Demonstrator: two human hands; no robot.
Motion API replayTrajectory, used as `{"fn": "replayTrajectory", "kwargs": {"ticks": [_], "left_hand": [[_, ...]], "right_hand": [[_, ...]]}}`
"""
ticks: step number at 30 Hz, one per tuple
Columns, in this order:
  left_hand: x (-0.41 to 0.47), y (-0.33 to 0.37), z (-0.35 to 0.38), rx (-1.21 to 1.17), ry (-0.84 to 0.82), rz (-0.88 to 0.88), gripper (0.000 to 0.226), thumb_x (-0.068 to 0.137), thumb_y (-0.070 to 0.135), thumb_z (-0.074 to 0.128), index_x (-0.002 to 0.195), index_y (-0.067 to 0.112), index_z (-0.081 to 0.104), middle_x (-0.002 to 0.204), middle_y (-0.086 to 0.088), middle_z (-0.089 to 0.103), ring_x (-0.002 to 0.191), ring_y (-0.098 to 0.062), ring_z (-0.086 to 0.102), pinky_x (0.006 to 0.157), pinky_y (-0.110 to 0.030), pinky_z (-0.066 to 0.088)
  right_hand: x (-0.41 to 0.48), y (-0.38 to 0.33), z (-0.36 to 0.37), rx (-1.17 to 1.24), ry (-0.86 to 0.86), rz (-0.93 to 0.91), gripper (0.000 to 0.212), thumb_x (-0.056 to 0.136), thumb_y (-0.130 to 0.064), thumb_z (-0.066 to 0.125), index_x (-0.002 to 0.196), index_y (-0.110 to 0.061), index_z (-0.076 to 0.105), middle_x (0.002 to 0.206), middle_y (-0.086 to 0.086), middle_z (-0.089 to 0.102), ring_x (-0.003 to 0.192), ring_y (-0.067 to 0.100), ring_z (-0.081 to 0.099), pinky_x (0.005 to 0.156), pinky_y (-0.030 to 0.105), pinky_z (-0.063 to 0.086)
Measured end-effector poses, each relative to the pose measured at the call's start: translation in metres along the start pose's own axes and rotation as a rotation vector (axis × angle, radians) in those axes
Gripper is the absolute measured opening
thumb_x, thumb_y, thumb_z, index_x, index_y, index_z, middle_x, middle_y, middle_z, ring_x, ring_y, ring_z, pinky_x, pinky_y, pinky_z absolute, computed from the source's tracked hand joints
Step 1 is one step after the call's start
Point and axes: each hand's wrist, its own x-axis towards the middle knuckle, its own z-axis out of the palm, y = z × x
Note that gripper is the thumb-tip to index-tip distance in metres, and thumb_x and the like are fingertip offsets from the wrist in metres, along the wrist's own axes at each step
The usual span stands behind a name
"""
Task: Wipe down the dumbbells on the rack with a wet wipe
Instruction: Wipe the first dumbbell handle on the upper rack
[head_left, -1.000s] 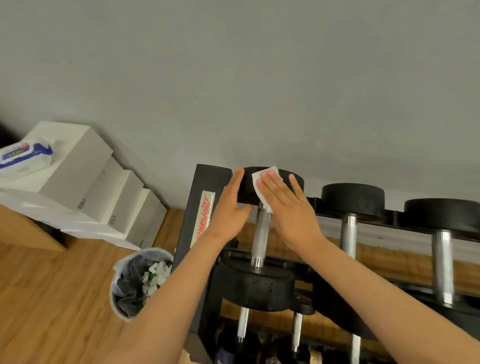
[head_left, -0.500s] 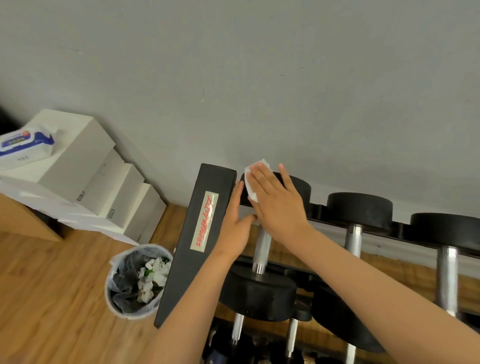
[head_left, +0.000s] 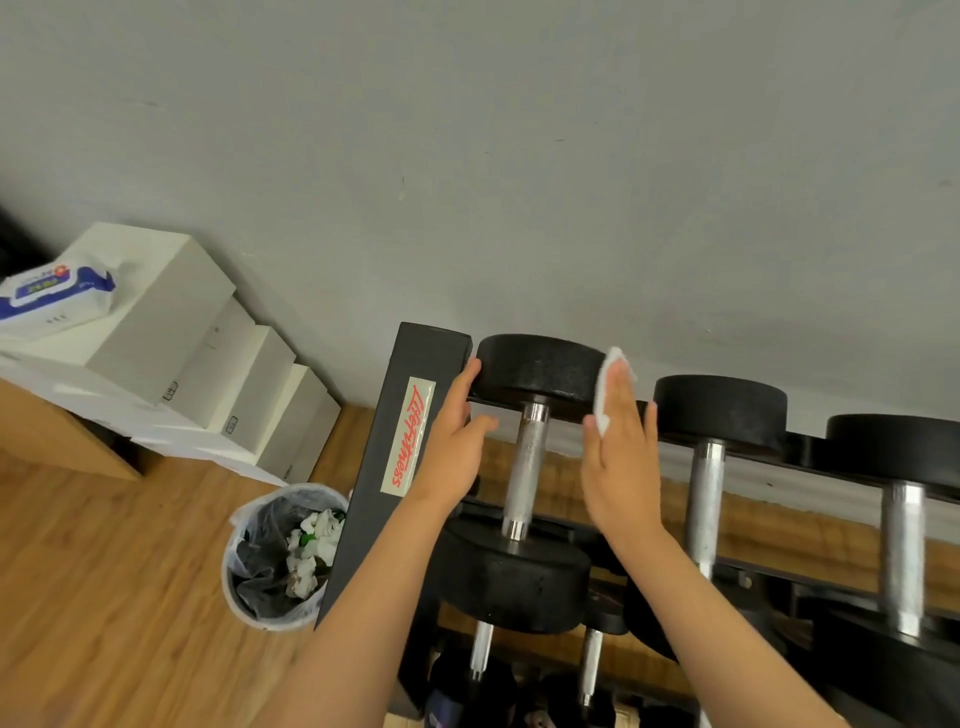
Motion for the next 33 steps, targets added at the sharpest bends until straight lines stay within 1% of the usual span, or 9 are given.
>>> {"fn": "replayTrajectory", "kwargs": {"ticks": [2, 5, 8, 11, 17, 24, 28, 30, 33], "left_hand": [[-0.002, 0.001, 0.001, -0.004, 0.004, 0.006, 0.068, 0.096, -0.006, 0.042, 0.152, 0.029, 0.027, 0.158, 0.009, 0.028, 0.145, -0.004, 0.022, 0.112, -0.018, 0.019], [-0.003, 0.003, 0.001, -0.008, 0.010, 0.011, 0.065, 0.097, -0.005, 0.040, 0.151, 0.029, 0.028, 0.157, 0.010, 0.028, 0.139, 0.001, 0.023, 0.114, -0.021, 0.019], [-0.003, 0.002, 0.001, -0.027, 0.016, 0.002, 0.063, 0.098, -0.003, 0.038, 0.149, 0.032, 0.030, 0.156, 0.010, 0.029, 0.136, 0.002, 0.025, 0.118, -0.028, 0.019], [-0.002, 0.003, 0.001, -0.048, 0.025, 0.001, 0.061, 0.097, -0.002, 0.036, 0.149, 0.028, 0.032, 0.155, 0.010, 0.031, 0.141, 0.000, 0.025, 0.121, -0.030, 0.019], [-0.005, 0.007, 0.000, -0.072, 0.004, 0.040, 0.068, 0.085, 0.021, 0.041, 0.152, 0.018, 0.028, 0.155, 0.007, 0.034, 0.137, 0.001, 0.033, 0.115, -0.024, 0.027], [-0.013, -0.001, -0.002, 0.101, 0.005, 0.015, 0.057, 0.101, 0.005, 0.035, 0.152, 0.031, 0.024, 0.159, 0.012, 0.023, 0.145, -0.003, 0.018, 0.118, -0.025, 0.015], [-0.033, -0.012, -0.002, 0.237, 0.085, 0.020, 0.050, 0.103, 0.009, 0.037, 0.150, 0.026, 0.031, 0.160, 0.012, 0.021, 0.145, -0.001, 0.015, 0.111, -0.017, 0.011], [-0.049, -0.022, -0.004, 0.274, 0.093, 0.019, 0.048, 0.103, 0.010, 0.038, 0.149, 0.024, 0.034, 0.158, 0.014, 0.023, 0.139, 0.006, 0.017, 0.108, -0.009, 0.011], [-0.073, -0.041, -0.010, 0.292, 0.068, 0.023, 0.045, 0.103, 0.012, 0.042, 0.146, 0.023, 0.039, 0.153, 0.018, 0.029, 0.139, 0.006, 0.022, 0.103, 0.001, 0.015]], "right_hand": [[-0.006, 0.001, 0.003, 0.256, -0.030, 0.252, 0.060, 0.104, -0.028, 0.035, 0.153, -0.036, 0.000, 0.161, -0.013, 0.007, 0.149, 0.015, -0.002, 0.120, 0.041, 0.007], [0.000, -0.016, 0.006, 0.332, -0.009, 0.156, 0.061, 0.105, -0.021, 0.033, 0.150, -0.038, -0.005, 0.158, -0.018, -0.004, 0.147, 0.007, -0.009, 0.120, 0.034, -0.002], [0.017, -0.034, 0.006, 0.015, 0.031, -0.087, 0.060, 0.103, -0.019, 0.030, 0.153, -0.025, -0.002, 0.162, -0.002, -0.004, 0.150, 0.012, -0.006, 0.122, 0.038, -0.005], [0.028, -0.053, 0.014, -0.339, 0.034, -0.317, 0.063, 0.093, -0.019, 0.038, 0.153, -0.012, 0.022, 0.160, 0.011, 0.020, 0.150, 0.024, 0.011, 0.121, 0.048, 0.004], [0.034, -0.065, 0.029, -0.755, -0.120, -0.549, 0.063, 0.093, -0.026, 0.051, 0.151, -0.012, 0.031, 0.161, 0.006, 0.021, 0.150, 0.021, 0.005, 0.117, 0.046, -0.015], [0.008, -0.030, -0.004, -0.527, -0.030, -0.559, 0.062, 0.085, -0.018, 0.050, 0.146, -0.011, 0.042, 0.154, 0.008, 0.037, 0.145, 0.021, 0.027, 0.120, 0.046, 0.001], [0.003, -0.014, -0.022, -0.292, 0.016, -0.258, 0.055, 0.098, -0.013, 0.044, 0.151, -0.012, 0.031, 0.156, 0.007, 0.032, 0.142, 0.018, 0.034, 0.122, 0.038, 0.003], [-0.002, -0.006, -0.031, -0.082, -0.010, -0.077, 0.049, 0.104, -0.017, 0.038, 0.152, -0.017, 0.029, 0.158, 0.000, 0.029, 0.144, 0.009, 0.025, 0.120, 0.029, 0.003], [-0.028, -0.004, -0.037, 0.080, -0.081, -0.006, 0.049, 0.104, -0.022, 0.034, 0.152, -0.027, 0.027, 0.158, -0.008, 0.026, 0.146, 0.005, 0.017, 0.119, 0.023, 0.005]]}}
